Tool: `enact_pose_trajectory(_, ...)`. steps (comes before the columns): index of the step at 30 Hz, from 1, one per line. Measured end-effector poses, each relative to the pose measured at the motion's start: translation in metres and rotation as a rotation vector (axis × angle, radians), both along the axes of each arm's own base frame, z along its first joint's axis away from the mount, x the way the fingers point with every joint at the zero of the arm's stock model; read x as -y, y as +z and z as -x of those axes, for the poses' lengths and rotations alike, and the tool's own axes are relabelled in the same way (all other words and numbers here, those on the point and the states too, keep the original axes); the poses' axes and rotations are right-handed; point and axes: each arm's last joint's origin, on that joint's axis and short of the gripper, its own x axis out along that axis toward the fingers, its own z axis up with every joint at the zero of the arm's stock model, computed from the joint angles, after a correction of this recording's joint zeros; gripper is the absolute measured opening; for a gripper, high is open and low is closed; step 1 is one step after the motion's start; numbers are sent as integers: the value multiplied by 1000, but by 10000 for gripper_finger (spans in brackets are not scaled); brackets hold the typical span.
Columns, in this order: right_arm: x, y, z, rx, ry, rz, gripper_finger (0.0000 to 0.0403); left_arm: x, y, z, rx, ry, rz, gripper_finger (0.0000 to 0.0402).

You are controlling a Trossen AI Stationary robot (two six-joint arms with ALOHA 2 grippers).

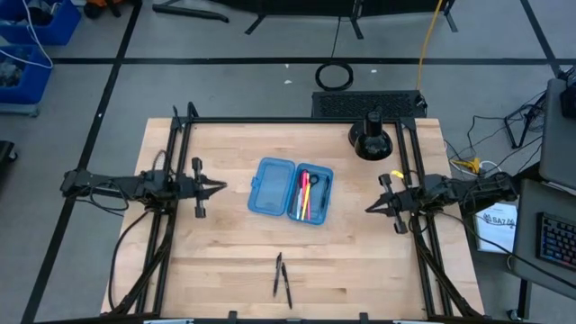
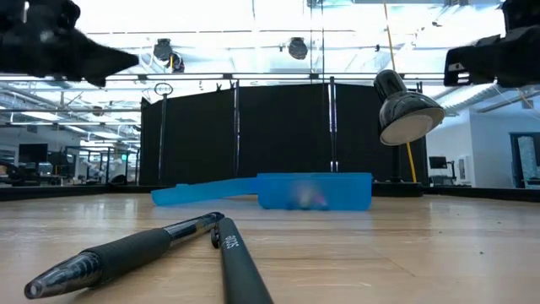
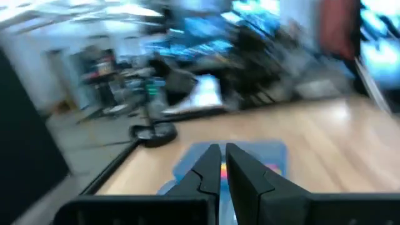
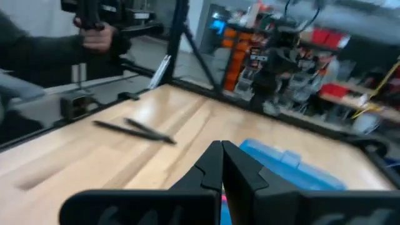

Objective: Pick & place school supplies into a supply box
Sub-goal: Put the transparent black pen into the supply box

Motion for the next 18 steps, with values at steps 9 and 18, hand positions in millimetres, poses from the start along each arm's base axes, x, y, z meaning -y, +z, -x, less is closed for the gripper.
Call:
enact_pose_trajectory(9,0,-1,-1,39,1,-8,0,6,64,-14,-5,184,191,30)
enact_pose_trajectory(18,2,-2,-2,32,-73,22,0,68,161,-80,-356,444,185,30)
